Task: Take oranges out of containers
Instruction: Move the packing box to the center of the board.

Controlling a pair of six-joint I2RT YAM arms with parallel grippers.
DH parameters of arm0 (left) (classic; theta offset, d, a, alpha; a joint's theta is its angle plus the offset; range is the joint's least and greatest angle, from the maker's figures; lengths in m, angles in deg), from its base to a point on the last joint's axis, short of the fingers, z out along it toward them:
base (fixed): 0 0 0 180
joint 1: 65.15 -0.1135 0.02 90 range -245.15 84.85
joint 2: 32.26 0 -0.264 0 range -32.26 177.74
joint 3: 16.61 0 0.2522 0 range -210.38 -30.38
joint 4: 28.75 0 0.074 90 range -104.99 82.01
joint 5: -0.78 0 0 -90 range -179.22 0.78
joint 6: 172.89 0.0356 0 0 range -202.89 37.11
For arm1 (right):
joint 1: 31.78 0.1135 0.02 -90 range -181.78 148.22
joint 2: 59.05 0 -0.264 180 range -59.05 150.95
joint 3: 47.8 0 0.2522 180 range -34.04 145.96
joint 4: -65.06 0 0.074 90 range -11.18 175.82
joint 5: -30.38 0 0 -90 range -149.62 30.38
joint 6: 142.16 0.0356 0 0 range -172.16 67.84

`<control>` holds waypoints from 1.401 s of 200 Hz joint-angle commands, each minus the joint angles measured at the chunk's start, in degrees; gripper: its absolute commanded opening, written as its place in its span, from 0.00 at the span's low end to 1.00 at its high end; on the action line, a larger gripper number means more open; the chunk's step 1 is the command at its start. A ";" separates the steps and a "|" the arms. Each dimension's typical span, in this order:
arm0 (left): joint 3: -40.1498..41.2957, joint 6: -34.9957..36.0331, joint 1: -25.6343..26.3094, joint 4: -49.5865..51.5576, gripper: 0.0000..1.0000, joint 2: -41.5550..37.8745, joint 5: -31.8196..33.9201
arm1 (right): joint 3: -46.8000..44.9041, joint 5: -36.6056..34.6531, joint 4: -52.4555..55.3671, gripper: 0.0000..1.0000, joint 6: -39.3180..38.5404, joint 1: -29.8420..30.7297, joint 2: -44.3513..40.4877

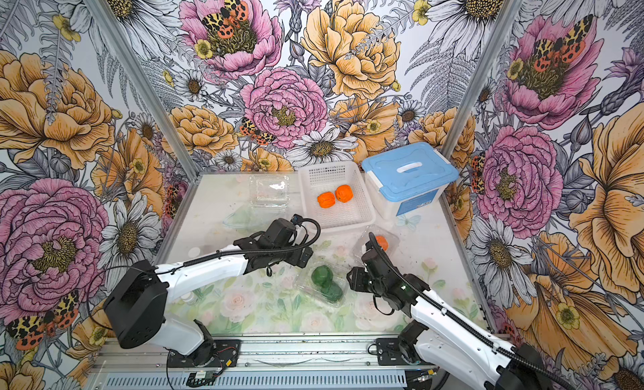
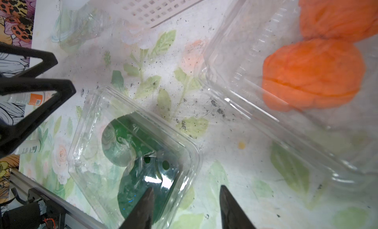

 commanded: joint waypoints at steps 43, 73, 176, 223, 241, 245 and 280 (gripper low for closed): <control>7.33 -2.31 4.10 0.53 0.99 -9.13 4.37 | 2.62 0.12 -3.85 0.54 -1.88 0.59 6.20; 9.44 -3.47 6.10 -0.12 0.99 -9.17 7.20 | 3.23 0.27 -7.19 0.54 -1.81 0.66 9.13; 9.14 -5.85 6.41 -8.69 0.99 -3.54 1.87 | 8.75 0.68 -13.54 0.53 -3.55 0.67 19.45; 8.77 -5.51 5.05 -8.14 0.99 -3.99 3.25 | 9.33 0.60 -14.06 0.54 -4.21 0.58 20.18; 8.81 -5.75 3.80 -7.44 0.99 -5.02 3.20 | 9.43 0.70 -14.05 0.54 -4.36 0.49 19.83; 8.68 -5.84 3.69 -7.26 0.99 -5.50 3.21 | 9.42 0.63 -13.98 0.54 -4.34 0.49 19.68; 10.22 -5.94 6.06 -7.33 0.99 -13.17 4.07 | 8.00 -0.92 -14.06 0.60 -4.34 0.42 17.56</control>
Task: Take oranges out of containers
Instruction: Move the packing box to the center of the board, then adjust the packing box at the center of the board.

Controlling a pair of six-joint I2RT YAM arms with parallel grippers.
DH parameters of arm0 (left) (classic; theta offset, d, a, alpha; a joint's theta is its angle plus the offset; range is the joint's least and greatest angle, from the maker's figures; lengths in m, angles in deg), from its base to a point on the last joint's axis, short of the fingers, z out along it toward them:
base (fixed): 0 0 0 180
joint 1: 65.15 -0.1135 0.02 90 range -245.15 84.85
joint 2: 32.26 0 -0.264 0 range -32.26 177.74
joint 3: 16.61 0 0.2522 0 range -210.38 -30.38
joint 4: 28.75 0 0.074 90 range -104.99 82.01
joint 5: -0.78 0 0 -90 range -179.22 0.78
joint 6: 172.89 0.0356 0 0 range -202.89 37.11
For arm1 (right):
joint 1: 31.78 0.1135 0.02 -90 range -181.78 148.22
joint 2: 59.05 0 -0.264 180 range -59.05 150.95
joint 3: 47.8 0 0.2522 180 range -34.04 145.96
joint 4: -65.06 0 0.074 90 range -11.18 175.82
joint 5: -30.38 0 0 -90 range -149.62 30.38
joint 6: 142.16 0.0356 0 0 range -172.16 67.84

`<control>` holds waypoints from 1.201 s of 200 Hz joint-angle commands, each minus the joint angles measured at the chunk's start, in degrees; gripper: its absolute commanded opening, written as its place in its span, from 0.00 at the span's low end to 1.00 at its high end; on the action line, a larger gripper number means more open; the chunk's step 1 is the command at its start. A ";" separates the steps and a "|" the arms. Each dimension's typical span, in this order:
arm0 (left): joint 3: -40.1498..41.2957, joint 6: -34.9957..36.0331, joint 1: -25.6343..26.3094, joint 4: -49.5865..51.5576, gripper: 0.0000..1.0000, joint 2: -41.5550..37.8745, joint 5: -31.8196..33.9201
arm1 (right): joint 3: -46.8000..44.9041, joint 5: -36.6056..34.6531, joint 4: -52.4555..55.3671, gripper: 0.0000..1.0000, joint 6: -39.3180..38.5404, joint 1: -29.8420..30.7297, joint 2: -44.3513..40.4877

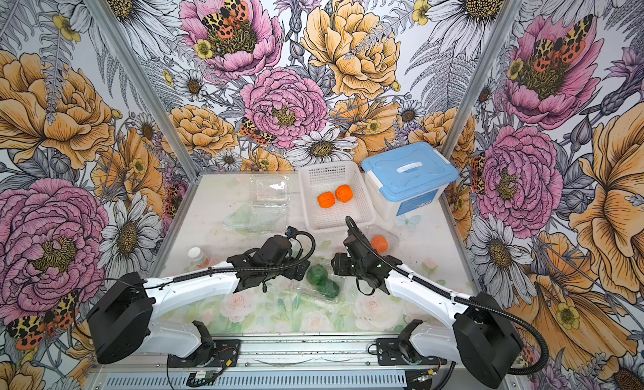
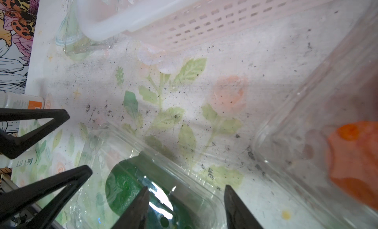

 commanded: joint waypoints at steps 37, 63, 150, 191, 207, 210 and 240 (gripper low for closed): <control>3.28 -0.23 8.31 3.65 0.99 -12.66 8.20 | -0.14 -2.65 -0.87 0.61 -2.54 -0.56 -3.40; 7.04 -2.55 11.18 5.74 0.99 -15.05 10.26 | 0.93 -2.89 -0.92 0.62 -3.99 -1.69 -2.27; 9.41 -3.71 11.69 6.44 0.99 -12.75 8.81 | 7.71 -1.33 -1.04 0.62 -7.84 -3.47 5.32; 7.18 -4.08 11.80 6.39 0.99 -6.56 6.48 | 8.73 -0.49 -1.74 0.62 -8.79 -3.22 6.36; 6.35 -4.65 11.66 6.41 0.99 -4.27 7.09 | 8.73 -0.32 -1.76 0.62 -9.15 -3.02 6.74; 6.22 -4.75 11.70 6.41 0.99 -3.92 7.18 | 8.73 -0.32 -1.74 0.62 -9.18 -2.97 6.83; 3.62 -5.15 11.19 6.02 0.99 0.05 7.48 | 8.08 -0.10 -1.80 0.62 -9.24 -2.78 7.21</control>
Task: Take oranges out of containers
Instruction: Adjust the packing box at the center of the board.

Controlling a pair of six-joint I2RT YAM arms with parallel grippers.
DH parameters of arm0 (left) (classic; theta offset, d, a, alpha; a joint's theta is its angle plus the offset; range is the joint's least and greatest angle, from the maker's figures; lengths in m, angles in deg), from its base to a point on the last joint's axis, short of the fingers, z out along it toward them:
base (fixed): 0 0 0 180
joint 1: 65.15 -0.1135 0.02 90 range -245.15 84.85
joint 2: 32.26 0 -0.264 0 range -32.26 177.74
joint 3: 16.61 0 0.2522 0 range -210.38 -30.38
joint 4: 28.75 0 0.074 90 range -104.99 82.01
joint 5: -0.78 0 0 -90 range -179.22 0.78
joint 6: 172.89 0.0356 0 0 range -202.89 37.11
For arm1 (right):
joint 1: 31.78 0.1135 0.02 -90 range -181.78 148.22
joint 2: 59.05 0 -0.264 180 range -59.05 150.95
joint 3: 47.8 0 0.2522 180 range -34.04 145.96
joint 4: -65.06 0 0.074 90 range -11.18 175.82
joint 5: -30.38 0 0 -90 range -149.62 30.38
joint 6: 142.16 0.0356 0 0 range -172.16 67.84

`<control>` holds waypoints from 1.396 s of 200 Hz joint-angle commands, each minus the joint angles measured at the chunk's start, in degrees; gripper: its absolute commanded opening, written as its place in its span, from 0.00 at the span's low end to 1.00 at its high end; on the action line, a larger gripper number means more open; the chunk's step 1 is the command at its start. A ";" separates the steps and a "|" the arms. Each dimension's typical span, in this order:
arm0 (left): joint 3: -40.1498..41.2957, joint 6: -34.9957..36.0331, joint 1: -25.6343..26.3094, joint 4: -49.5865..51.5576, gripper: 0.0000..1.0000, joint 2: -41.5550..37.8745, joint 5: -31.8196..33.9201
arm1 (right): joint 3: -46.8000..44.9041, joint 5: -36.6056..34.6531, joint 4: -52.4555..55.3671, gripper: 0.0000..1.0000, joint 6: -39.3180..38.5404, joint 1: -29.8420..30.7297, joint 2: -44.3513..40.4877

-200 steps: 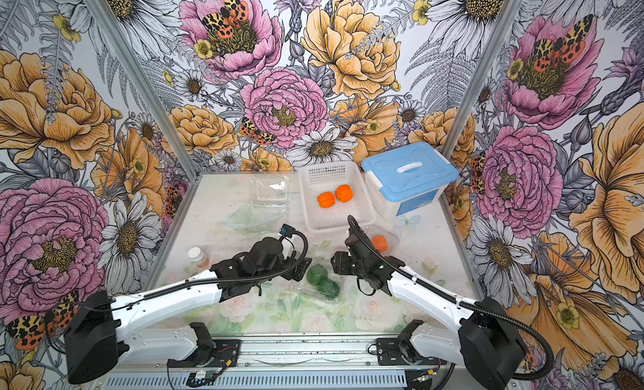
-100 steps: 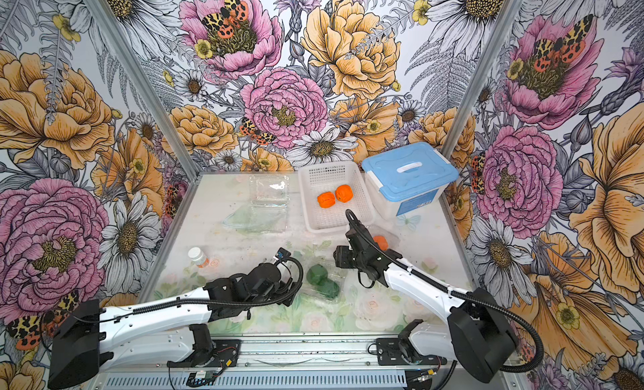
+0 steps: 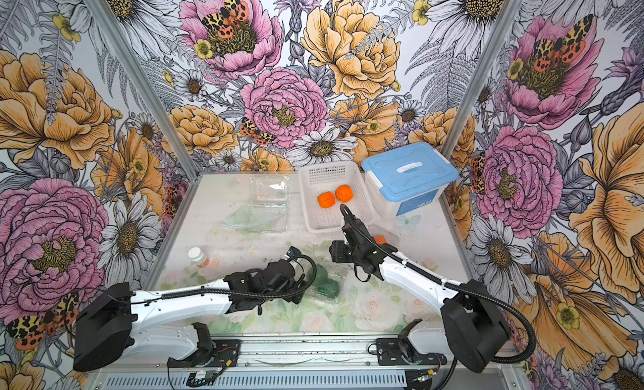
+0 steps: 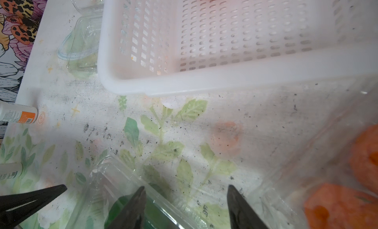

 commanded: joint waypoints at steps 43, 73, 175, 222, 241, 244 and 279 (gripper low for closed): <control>-6.03 1.43 -1.77 1.45 0.99 8.93 -2.97 | -0.33 0.20 -0.78 0.62 -0.90 0.50 -0.20; -8.37 2.89 -2.18 -0.08 0.99 10.96 -4.02 | -1.26 0.07 -0.80 0.60 -0.65 0.42 -0.67; -11.47 4.79 -8.36 -9.25 0.92 13.94 -11.20 | -4.37 0.72 -0.77 0.57 0.51 -0.82 -3.19; -8.01 3.88 -6.20 -5.02 0.97 3.63 -1.98 | -4.63 1.47 -0.69 0.57 0.34 -1.06 -4.04; -5.18 3.63 -2.96 -1.30 0.99 -2.22 5.15 | -4.55 2.05 -0.70 0.56 0.50 -1.17 -4.12; -4.65 3.57 -2.58 -0.83 0.99 -3.13 6.02 | -4.55 2.17 -0.69 0.56 0.54 -1.24 -4.15; 1.51 -1.69 -0.90 5.27 0.99 -12.20 9.44 | -4.46 3.15 -0.74 0.56 0.85 -1.16 -4.62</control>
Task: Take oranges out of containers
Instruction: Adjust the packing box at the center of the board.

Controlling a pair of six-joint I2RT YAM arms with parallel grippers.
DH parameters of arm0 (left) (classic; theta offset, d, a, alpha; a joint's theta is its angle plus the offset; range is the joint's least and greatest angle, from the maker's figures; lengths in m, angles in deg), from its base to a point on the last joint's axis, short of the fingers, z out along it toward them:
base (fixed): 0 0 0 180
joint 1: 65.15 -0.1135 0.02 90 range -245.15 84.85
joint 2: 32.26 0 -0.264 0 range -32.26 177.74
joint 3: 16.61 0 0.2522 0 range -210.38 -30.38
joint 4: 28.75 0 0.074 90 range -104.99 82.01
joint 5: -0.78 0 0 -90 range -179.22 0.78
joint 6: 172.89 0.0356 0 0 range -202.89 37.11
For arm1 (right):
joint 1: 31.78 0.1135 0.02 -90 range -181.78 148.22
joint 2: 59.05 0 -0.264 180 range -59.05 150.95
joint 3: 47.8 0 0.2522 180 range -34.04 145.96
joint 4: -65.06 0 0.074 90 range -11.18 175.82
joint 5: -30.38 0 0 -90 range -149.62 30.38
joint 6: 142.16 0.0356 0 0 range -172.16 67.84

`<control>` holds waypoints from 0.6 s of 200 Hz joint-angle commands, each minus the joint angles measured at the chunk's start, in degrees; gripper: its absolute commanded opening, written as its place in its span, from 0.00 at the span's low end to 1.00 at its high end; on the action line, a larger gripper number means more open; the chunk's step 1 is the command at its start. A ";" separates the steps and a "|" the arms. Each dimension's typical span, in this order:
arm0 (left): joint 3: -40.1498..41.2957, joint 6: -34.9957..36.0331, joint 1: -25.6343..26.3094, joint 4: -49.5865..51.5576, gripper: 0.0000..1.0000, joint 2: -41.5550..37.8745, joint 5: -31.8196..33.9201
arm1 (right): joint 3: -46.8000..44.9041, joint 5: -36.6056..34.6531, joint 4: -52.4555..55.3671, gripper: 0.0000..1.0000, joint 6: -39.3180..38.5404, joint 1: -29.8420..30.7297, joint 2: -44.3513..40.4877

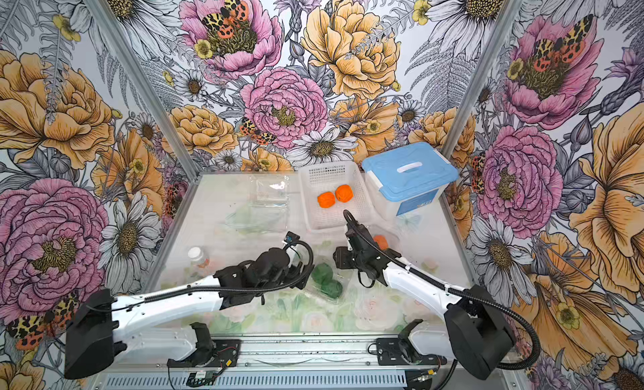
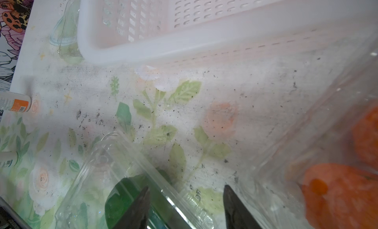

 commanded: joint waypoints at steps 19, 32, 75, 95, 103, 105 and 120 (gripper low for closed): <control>7.34 -6.77 0.18 8.53 0.99 -7.88 5.08 | -0.15 0.36 -0.67 0.56 0.66 -0.16 -1.78; 9.26 -7.98 0.08 8.76 0.99 -9.08 4.63 | -0.09 -0.03 -0.67 0.55 0.54 -0.14 -1.62; 9.48 -8.25 -0.31 8.60 0.99 -5.31 3.56 | 0.25 0.50 -0.60 0.55 0.56 -0.03 -0.82; 7.71 -7.13 -0.20 8.56 0.99 -0.85 2.52 | 0.14 0.55 -0.61 0.55 0.65 -0.05 -0.75; 6.88 -6.69 -0.13 8.54 0.99 1.03 1.94 | 0.06 0.34 -0.67 0.55 0.65 -0.08 -0.62; 6.72 -6.57 -0.16 8.48 0.99 1.52 1.76 | 0.03 0.33 -0.62 0.55 0.65 -0.08 -0.57; 5.32 -6.02 -0.26 8.54 0.99 4.59 0.93 | 0.23 0.73 -0.64 0.55 0.61 -0.12 0.11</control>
